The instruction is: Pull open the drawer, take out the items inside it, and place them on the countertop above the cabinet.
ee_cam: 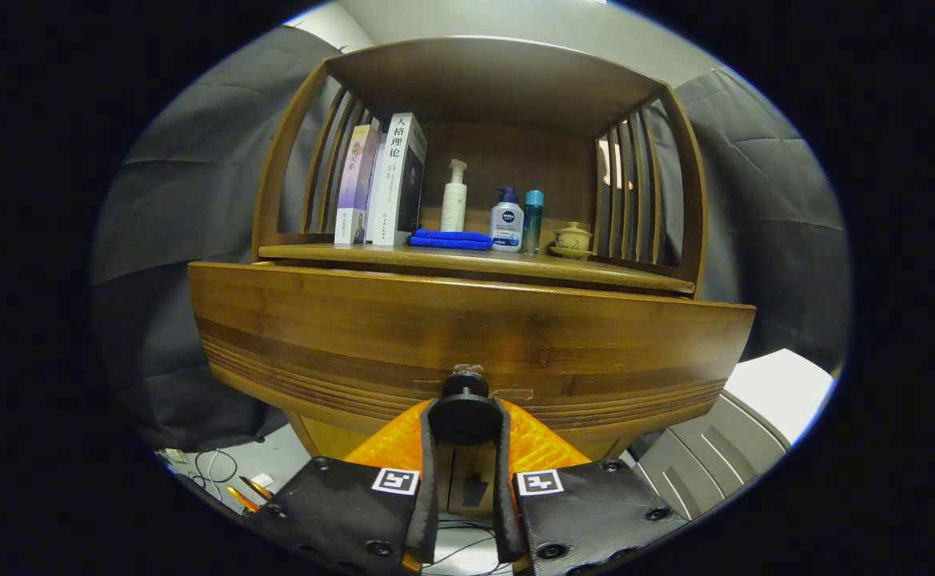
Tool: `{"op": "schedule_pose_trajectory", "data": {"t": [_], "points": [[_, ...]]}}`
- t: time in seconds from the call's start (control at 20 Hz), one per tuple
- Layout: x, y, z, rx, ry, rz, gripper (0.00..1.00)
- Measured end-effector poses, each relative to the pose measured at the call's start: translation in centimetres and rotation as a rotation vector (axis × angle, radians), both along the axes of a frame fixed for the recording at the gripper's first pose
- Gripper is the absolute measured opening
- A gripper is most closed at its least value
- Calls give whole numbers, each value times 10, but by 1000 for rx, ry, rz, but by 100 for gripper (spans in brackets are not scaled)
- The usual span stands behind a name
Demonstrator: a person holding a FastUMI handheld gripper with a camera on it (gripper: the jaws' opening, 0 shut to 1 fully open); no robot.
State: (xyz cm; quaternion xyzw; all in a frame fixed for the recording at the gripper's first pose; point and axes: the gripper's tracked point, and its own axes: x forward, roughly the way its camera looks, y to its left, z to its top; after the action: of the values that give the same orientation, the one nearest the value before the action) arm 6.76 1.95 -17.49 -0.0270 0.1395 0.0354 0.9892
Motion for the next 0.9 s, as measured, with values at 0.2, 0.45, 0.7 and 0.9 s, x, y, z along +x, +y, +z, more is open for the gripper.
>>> {"op": "schedule_pose_trajectory", "data": {"t": [0.2,0.45,0.7,0.9], "points": [[-26,-2,1,8,10,4,30],[-57,-2,-6,5,43,20,31],[-79,3,-5,18,37,35,30],[-92,6,-5,30,44,46,30]]}}
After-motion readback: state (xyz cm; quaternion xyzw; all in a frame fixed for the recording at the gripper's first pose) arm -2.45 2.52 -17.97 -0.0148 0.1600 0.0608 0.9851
